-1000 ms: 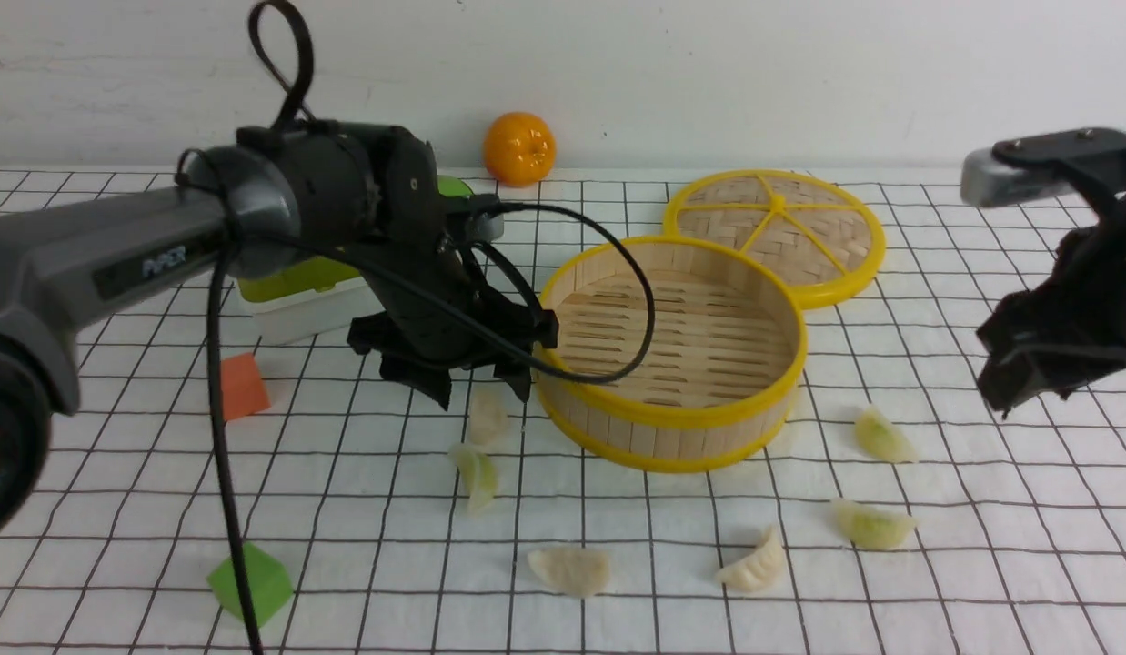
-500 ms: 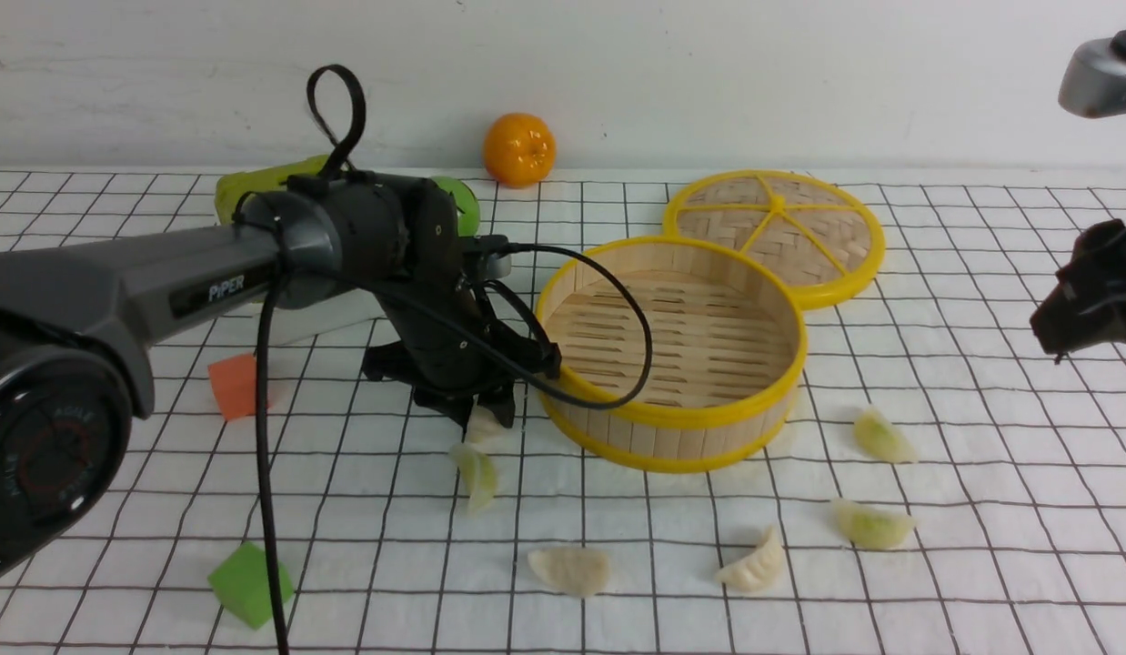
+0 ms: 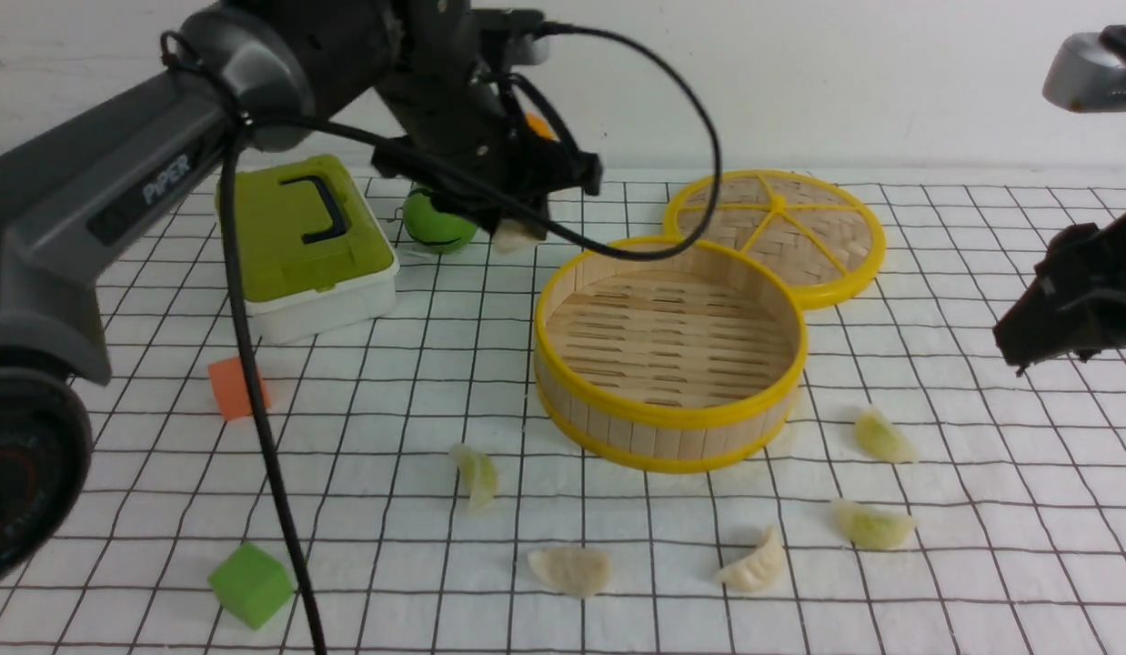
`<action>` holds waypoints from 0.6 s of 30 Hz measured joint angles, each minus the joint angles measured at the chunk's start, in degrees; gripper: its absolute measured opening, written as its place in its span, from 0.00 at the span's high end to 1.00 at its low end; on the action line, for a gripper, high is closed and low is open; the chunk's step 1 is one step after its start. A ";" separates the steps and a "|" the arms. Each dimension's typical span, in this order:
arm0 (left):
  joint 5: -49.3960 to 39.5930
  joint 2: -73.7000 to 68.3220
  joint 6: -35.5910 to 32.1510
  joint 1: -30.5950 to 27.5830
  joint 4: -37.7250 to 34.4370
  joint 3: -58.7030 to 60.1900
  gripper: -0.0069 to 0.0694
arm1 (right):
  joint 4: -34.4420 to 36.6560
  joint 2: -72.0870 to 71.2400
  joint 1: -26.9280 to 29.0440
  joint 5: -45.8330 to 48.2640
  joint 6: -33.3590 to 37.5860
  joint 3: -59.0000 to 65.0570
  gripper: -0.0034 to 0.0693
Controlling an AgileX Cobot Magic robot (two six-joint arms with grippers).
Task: Put the dumplings into the steamer on the table with the white tablecloth.
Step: 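Place the dumpling into the bamboo steamer basket with the left gripper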
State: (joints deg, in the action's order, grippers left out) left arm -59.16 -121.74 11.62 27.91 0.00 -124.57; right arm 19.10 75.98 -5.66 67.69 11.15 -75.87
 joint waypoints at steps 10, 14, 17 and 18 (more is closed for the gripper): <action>4.99 -14.71 2.74 4.68 -0.39 -7.48 0.57 | 2.01 -4.65 0.00 3.51 1.31 0.00 0.42; 7.40 -17.98 7.28 4.63 2.15 -7.48 0.57 | 2.21 -9.19 0.00 3.79 1.53 -0.04 0.45; 8.62 -18.80 9.46 4.63 3.81 -7.58 0.57 | 2.26 -11.27 0.00 4.05 1.95 -0.11 0.48; 8.93 -19.01 9.92 4.63 4.19 -7.71 0.57 | 2.26 -11.66 0.00 4.11 2.00 -0.11 0.49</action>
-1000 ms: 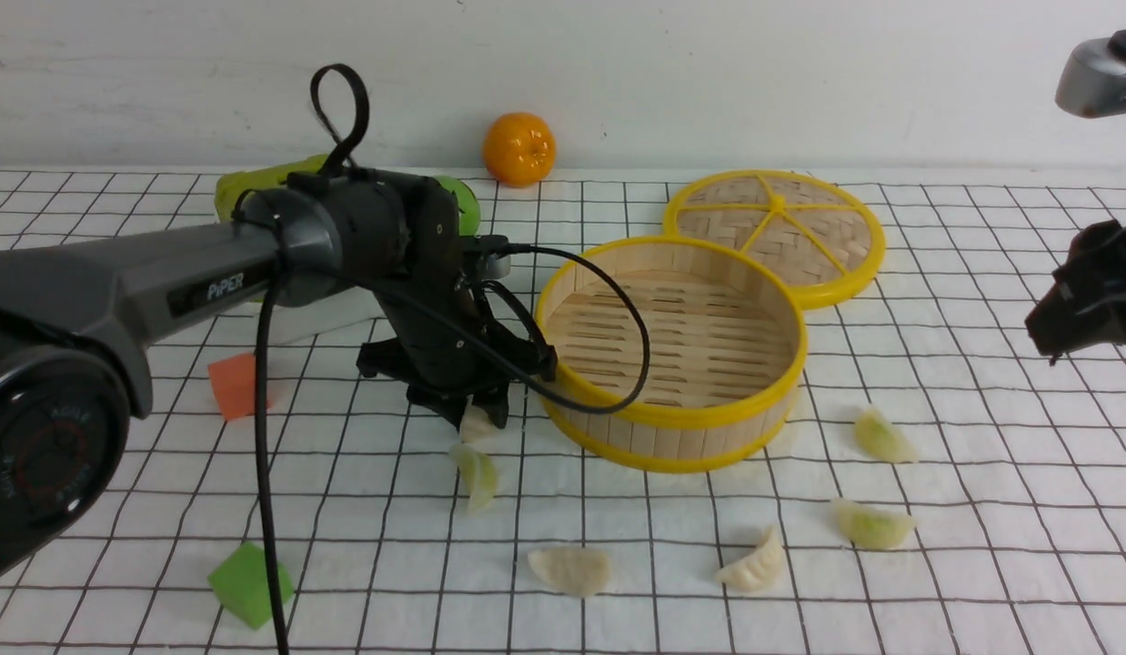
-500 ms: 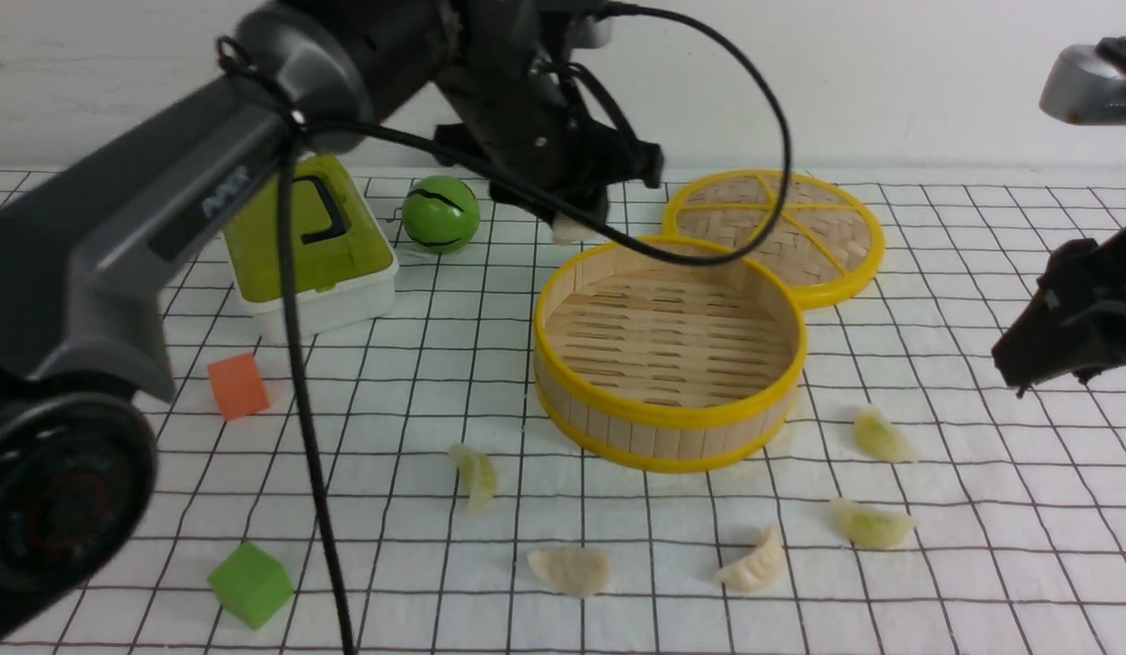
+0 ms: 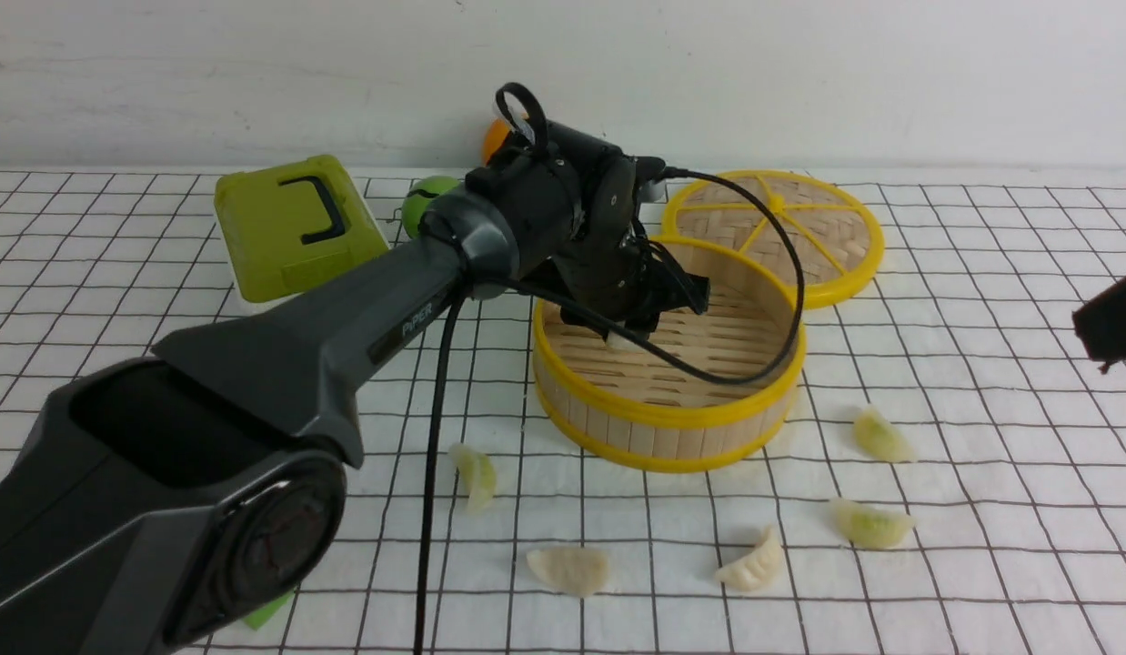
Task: Put the dumplings into the steamer on the table with the white tablecloth.
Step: 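Place the dumpling into the bamboo steamer basket with the left gripper, then reach for and grasp a dumpling on the table with the left gripper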
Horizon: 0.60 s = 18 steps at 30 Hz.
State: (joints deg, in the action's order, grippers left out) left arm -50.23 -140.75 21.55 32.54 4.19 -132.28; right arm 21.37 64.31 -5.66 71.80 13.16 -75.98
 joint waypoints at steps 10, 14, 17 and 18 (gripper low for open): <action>-4.13 1.31 1.48 0.00 2.32 -2.10 0.24 | 0.62 -0.41 -0.01 0.14 0.37 0.00 0.56; -11.39 6.39 -0.66 0.00 3.87 -5.05 0.19 | 0.98 -0.41 -0.01 0.14 0.42 0.00 0.59; -15.01 10.37 -2.14 0.00 5.10 -5.79 0.18 | 1.18 -0.41 -0.01 0.14 0.42 0.00 0.60; -16.89 12.36 -2.80 0.00 5.76 -6.03 0.18 | 1.41 -0.41 -0.01 0.14 0.61 0.00 0.60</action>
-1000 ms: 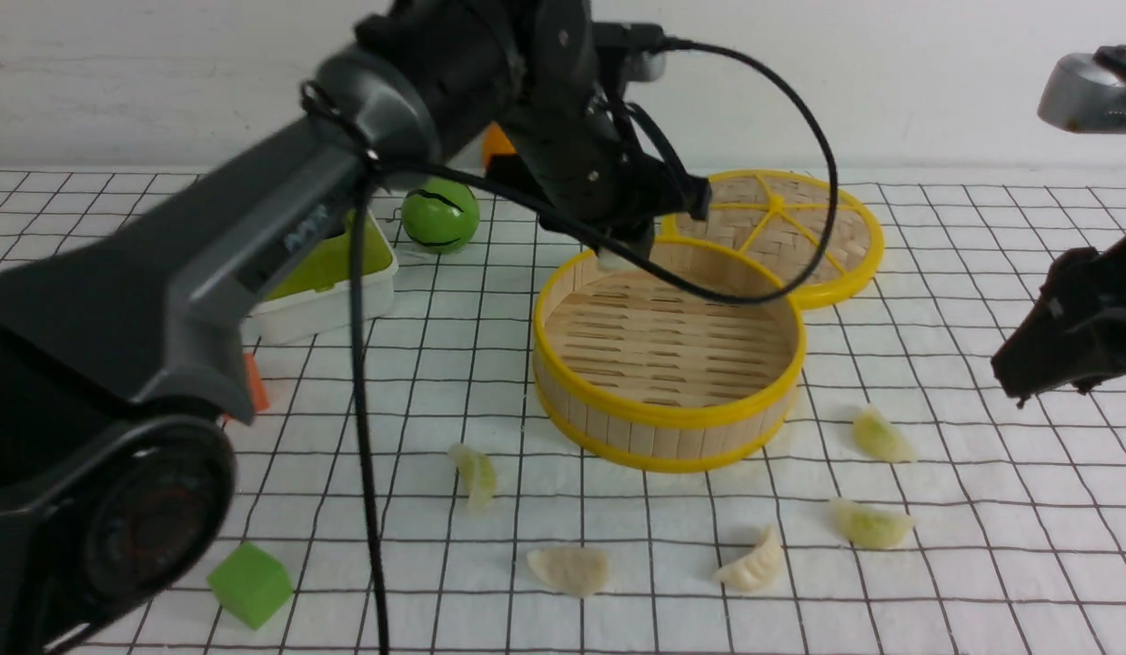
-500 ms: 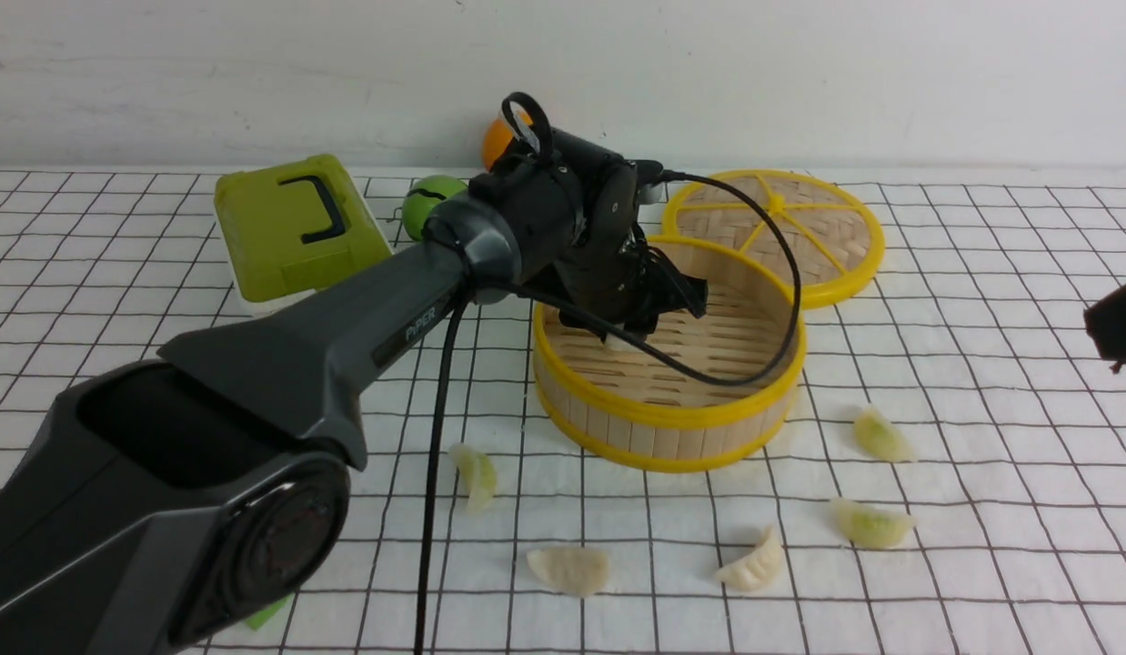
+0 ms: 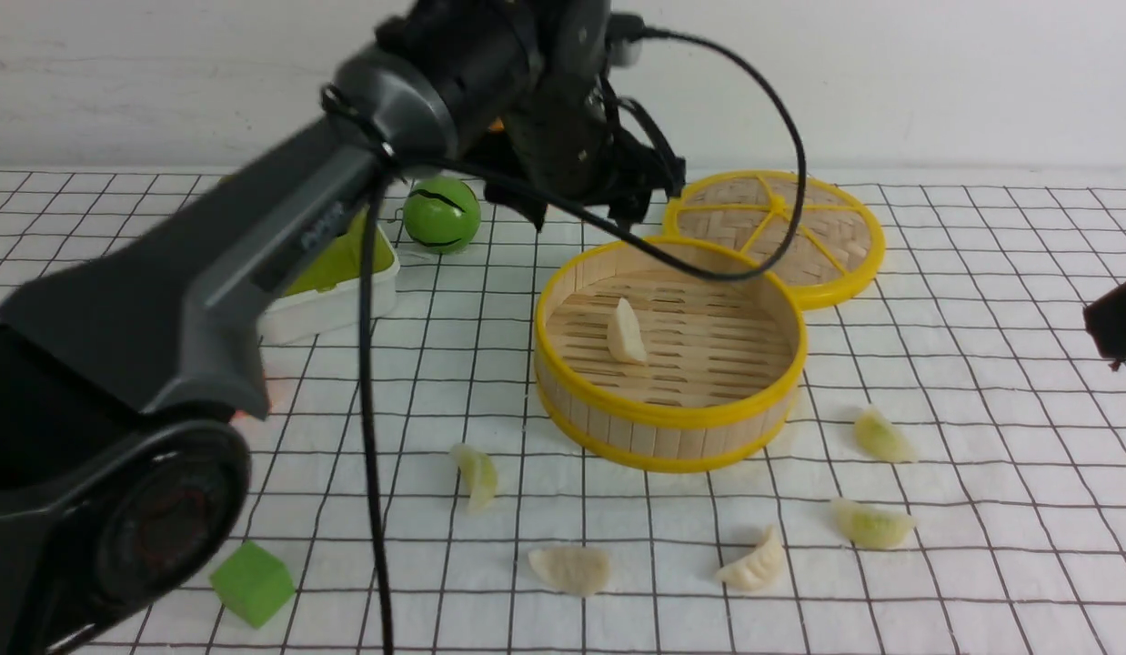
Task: Put the dumplings into the steamer on the table with the white tablecloth.
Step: 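Reach for and grasp a dumpling on the table with the left gripper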
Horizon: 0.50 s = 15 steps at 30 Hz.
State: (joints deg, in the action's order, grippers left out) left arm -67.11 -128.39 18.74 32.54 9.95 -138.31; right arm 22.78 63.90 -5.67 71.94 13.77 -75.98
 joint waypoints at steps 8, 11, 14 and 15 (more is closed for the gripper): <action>-3.95 13.92 -0.99 -0.98 2.83 10.54 0.25 | 0.63 -0.07 -0.05 0.11 0.25 0.00 0.61; -3.95 20.13 0.72 -1.06 2.94 22.91 0.29 | 0.63 -0.07 -0.05 0.11 0.26 0.00 0.61; -2.23 26.03 3.22 -1.06 2.94 35.82 0.31 | 0.63 -0.07 -0.05 0.11 0.26 0.00 0.61; -0.34 27.94 4.52 -1.06 2.94 40.33 0.32 | 0.63 -0.07 -0.05 0.11 0.26 0.00 0.61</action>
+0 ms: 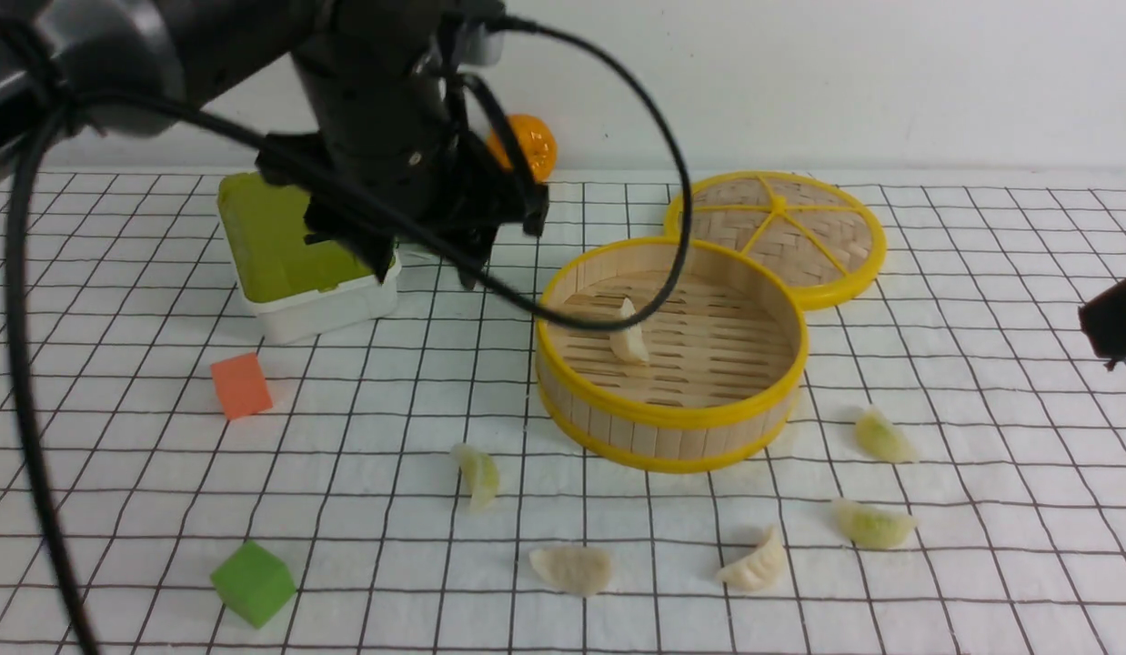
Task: Put the dumplings into the steamer on the table with the white tablecloth.
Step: 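Reach for and grasp a dumpling on the table with the left gripper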
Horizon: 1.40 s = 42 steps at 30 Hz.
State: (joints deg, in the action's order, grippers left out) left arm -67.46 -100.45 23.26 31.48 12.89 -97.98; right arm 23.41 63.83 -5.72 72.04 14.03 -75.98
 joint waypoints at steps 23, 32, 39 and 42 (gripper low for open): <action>32.78 -12.26 18.22 0.00 1.10 21.39 0.37 | 0.94 0.00 0.00 0.00 0.10 0.00 0.61; 31.67 -15.71 17.59 0.00 1.47 18.67 0.65 | 0.98 0.00 0.00 0.00 0.10 0.00 0.61; 24.05 -11.31 11.99 0.00 -0.58 12.50 0.64 | 1.14 0.00 0.00 0.06 0.10 0.00 0.62; 22.56 -8.35 5.16 0.00 -7.54 3.10 0.64 | 1.41 0.00 0.00 0.06 0.16 0.00 0.62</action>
State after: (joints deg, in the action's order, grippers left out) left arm -44.89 -108.80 28.42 31.48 5.34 -94.88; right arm 24.81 63.83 -5.72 72.11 14.19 -75.98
